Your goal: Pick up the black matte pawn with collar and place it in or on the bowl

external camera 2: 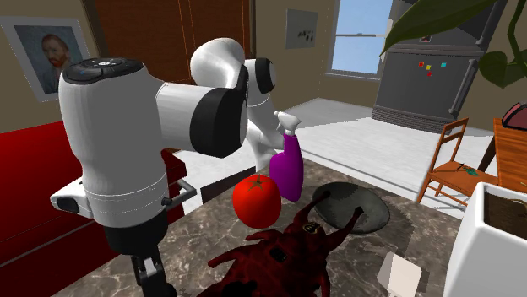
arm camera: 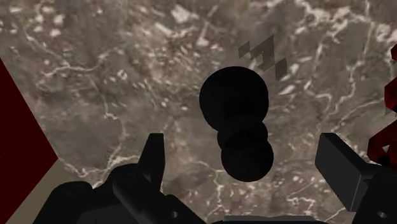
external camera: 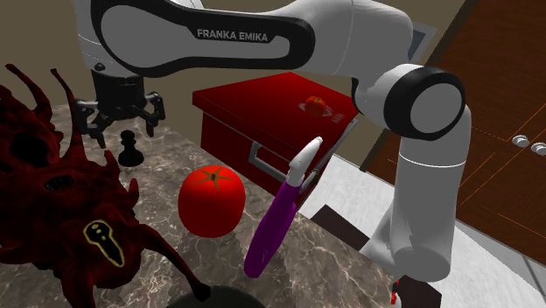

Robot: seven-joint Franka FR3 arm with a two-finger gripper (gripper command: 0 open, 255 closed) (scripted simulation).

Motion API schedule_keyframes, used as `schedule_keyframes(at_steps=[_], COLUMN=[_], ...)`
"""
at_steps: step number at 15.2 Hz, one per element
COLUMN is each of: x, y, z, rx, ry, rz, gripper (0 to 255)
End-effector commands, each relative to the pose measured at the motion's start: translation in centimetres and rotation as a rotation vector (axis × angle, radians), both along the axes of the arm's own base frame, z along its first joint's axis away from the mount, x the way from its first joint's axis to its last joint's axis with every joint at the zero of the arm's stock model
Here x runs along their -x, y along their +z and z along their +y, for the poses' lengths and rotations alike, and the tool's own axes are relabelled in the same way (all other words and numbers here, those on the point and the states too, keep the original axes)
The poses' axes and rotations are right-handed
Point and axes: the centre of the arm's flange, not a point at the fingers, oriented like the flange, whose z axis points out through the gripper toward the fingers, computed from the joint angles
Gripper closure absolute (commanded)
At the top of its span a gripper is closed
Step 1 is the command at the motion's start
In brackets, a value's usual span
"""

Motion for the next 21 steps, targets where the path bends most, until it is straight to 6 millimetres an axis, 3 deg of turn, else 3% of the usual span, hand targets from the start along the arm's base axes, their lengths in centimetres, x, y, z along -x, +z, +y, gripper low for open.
schedule_keyframes(at_steps=[1, 2, 3, 12, 21], x=[0.0, 0.0, 0.1, 0.0, 0.0], y=[-0.2, -0.2, -0.2, -0.2, 4.5], z=[0.1, 0.1, 0.1, 0.1, 0.1], rx=[0.0, 0.0, 0.0, 0.0, 0.0], ry=[0.002, 0.002, 0.002, 0.002, 0.002], rz=[0.003, 0.003, 0.003, 0.003, 0.003], gripper=[0, 0, 255, 255, 255])
